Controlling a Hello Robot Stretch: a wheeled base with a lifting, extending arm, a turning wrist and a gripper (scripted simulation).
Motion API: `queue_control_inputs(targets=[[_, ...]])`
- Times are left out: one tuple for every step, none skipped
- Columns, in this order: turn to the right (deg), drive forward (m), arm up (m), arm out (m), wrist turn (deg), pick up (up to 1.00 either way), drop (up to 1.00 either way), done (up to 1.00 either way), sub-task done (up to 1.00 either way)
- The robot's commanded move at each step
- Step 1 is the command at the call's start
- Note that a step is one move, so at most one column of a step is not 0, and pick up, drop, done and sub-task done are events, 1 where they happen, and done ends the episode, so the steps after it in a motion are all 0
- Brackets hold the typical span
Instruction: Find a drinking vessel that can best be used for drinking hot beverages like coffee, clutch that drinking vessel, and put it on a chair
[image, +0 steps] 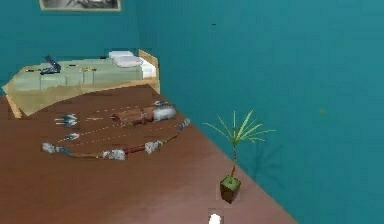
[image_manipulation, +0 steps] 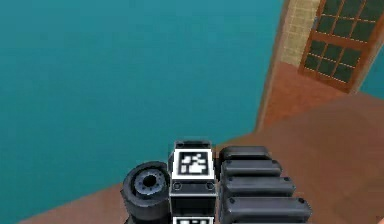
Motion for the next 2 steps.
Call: queue_control_inputs(targets=[[-45.0,0.0,0.0,0.0,0.0,0.0,0.0,0.0,0.0],[-45.0,0.0,0.0,0.0,0.0,0.0,0.0,0.0,0.0]])
